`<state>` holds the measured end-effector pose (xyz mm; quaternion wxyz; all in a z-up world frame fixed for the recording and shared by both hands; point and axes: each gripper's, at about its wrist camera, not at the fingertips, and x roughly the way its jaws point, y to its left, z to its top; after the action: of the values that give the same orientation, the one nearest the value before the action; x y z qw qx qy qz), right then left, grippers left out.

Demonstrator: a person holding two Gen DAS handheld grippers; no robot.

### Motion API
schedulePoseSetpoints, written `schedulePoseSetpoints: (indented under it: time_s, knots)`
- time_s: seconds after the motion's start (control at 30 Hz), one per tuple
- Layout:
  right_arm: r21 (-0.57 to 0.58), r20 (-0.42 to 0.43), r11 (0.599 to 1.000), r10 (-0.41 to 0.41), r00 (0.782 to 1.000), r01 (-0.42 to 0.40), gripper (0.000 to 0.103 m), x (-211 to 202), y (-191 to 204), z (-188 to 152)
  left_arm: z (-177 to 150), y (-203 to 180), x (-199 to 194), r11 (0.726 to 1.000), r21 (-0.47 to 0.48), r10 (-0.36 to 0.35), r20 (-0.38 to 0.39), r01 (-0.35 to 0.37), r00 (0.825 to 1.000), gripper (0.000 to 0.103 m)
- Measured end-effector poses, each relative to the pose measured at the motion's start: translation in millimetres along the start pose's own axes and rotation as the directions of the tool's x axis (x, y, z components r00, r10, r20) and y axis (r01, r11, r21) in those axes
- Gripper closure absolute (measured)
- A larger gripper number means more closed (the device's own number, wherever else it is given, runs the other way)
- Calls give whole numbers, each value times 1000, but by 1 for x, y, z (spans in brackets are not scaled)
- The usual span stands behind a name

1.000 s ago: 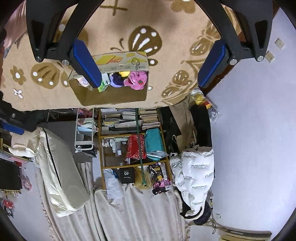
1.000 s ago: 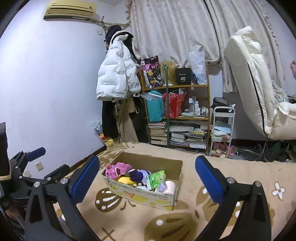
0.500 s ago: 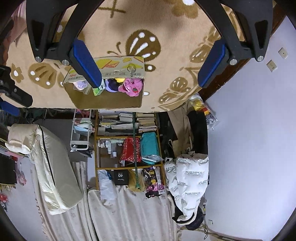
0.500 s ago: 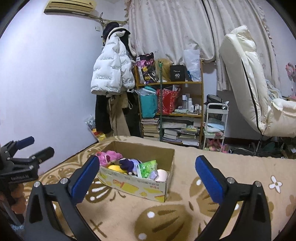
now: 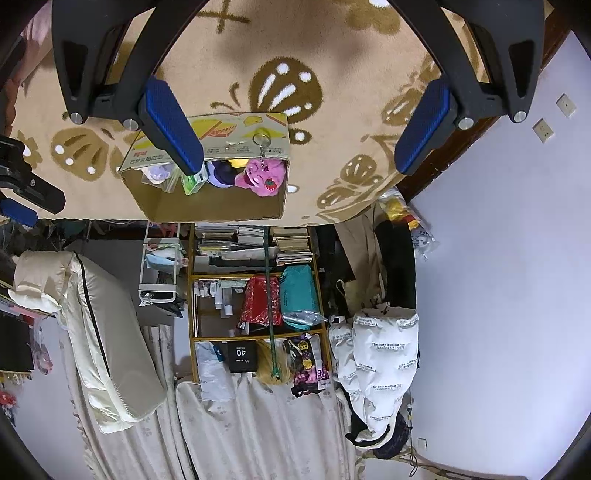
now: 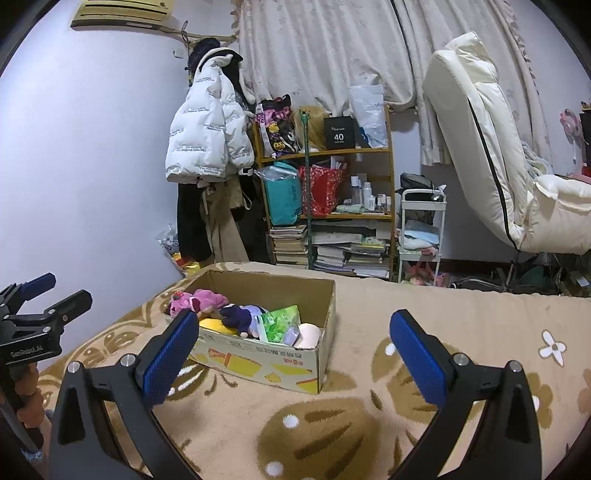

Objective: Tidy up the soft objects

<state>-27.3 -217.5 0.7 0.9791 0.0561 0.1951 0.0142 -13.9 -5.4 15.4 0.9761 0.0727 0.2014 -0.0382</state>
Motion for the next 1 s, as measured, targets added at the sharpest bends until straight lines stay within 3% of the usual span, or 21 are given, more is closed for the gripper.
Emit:
schedulePoseSetpoints:
  time_s: [1.0]
  knots:
    - [-7, -16, 1000, -2, 1000, 2, 0, 3, -6, -5, -6, -3, 4, 1000, 25, -10, -28, 11, 1000, 1]
